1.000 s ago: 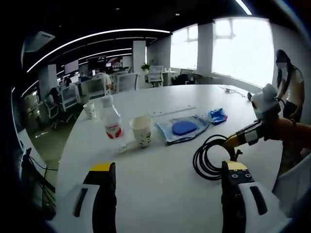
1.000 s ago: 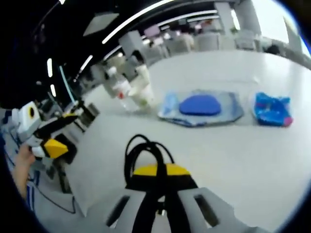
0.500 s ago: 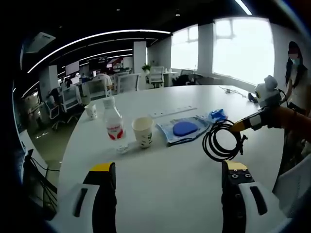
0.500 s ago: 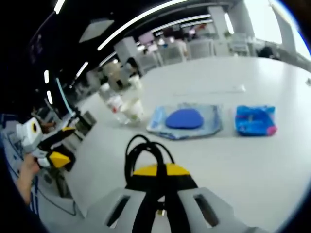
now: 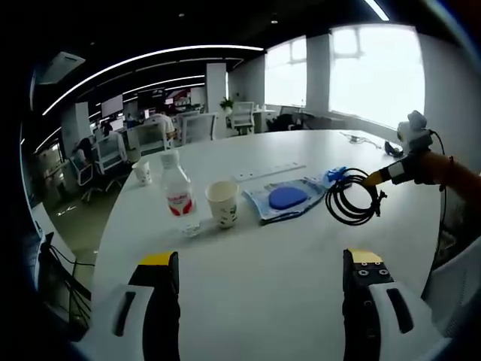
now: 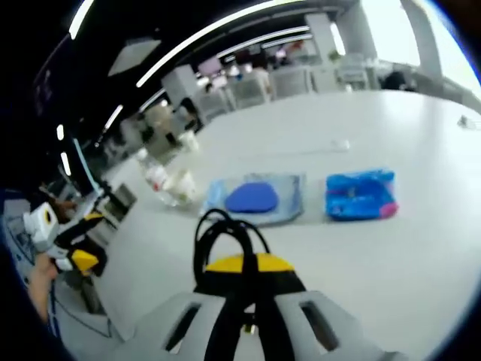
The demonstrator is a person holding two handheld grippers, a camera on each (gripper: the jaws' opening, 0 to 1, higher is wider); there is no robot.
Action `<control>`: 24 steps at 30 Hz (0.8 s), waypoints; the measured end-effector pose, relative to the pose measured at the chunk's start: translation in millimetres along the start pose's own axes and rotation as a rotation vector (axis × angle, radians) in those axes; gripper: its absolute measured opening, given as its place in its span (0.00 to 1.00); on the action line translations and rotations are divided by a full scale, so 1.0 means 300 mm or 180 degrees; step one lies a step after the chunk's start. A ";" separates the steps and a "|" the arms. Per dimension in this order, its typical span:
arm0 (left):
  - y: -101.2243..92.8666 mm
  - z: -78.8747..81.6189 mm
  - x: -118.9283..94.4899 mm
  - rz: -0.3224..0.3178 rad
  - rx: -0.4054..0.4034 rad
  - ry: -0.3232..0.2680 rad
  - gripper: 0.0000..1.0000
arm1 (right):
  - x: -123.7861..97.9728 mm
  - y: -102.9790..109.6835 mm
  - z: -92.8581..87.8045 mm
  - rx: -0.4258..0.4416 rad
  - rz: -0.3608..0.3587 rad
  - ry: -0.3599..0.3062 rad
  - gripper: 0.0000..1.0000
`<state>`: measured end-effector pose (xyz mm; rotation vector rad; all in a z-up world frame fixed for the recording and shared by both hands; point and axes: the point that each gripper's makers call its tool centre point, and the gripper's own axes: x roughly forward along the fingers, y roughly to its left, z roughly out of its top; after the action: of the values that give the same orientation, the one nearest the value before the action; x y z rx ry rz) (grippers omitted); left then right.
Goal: Arrange the tabletop items into an orderly group along one side of the table until the central work area is clear of visible clutter.
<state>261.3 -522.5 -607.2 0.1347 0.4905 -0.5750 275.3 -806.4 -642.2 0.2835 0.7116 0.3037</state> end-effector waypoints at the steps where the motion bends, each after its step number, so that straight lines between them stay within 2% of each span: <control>1: 0.000 -0.001 -0.001 0.0001 -0.0002 0.0001 0.89 | -0.001 -0.008 0.000 0.0011 -0.0008 0.0004 0.00; 8: 0.005 -0.004 -0.002 0.0016 0.0003 0.0016 0.89 | 0.003 -0.084 -0.002 0.0139 -0.0075 0.0052 0.00; 17: 0.013 -0.012 -0.005 0.0051 -0.0002 0.0043 0.89 | 0.034 -0.173 -0.016 0.0113 -0.0200 0.0193 0.00; 24: 0.008 -0.019 -0.006 0.0043 0.0016 0.0067 0.89 | 0.053 -0.228 -0.041 -0.0086 -0.0362 0.0322 0.00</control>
<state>259.0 -518.0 -611.2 0.1489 0.5083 -0.5621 290.5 -861.5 -684.7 0.2023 0.8198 0.2205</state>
